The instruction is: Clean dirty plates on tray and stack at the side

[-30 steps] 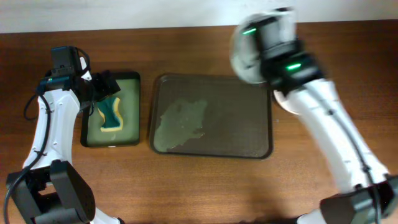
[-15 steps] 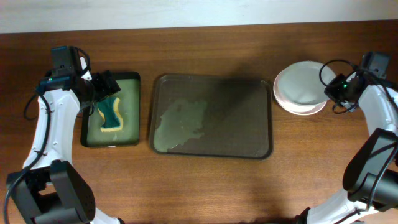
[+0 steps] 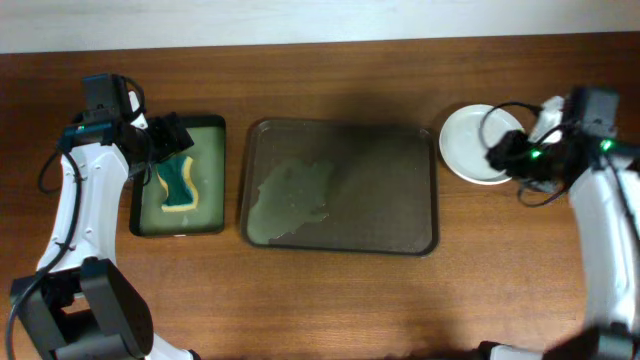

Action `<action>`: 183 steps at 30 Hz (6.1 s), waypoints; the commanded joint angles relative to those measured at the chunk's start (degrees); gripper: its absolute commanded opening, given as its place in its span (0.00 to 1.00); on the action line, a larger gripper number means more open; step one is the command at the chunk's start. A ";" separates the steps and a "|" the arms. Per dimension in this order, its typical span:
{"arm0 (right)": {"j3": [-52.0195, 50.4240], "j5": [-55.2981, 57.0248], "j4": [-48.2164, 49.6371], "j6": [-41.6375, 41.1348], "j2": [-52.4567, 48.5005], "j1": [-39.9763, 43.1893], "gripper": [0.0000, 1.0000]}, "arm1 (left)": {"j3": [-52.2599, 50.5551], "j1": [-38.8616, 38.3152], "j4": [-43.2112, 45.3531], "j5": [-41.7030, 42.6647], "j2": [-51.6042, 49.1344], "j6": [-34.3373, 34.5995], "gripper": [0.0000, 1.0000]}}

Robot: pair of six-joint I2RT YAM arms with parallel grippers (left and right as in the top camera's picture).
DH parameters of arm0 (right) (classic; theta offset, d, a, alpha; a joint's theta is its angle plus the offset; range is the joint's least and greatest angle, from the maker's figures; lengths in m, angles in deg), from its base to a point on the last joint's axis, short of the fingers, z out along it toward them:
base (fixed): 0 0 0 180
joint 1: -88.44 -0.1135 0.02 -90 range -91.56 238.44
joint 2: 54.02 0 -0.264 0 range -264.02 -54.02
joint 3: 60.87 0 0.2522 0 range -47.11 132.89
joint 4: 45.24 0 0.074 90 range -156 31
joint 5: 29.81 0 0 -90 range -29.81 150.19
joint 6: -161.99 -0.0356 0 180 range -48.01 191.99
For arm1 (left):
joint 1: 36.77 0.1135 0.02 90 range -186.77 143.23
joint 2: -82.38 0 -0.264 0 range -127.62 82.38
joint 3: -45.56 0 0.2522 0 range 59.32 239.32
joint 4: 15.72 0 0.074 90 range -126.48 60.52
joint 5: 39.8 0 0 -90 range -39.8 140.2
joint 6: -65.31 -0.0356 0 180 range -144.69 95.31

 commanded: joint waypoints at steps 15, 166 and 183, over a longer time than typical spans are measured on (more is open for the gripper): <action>-3.37 -0.72 -14.14 1.99 15.69 -16.11 0.98 | 0.46 -0.13 -0.09 0.35 0.37 -0.48 0.99; -72.83 14.99 49.35 15.28 82.77 -15.13 0.98 | -81.79 -9.49 41.86 -10.21 99.82 -22.32 0.99; -72.83 14.99 49.35 15.28 82.77 -15.13 0.98 | -81.79 -9.49 41.86 -10.21 99.82 -22.32 0.99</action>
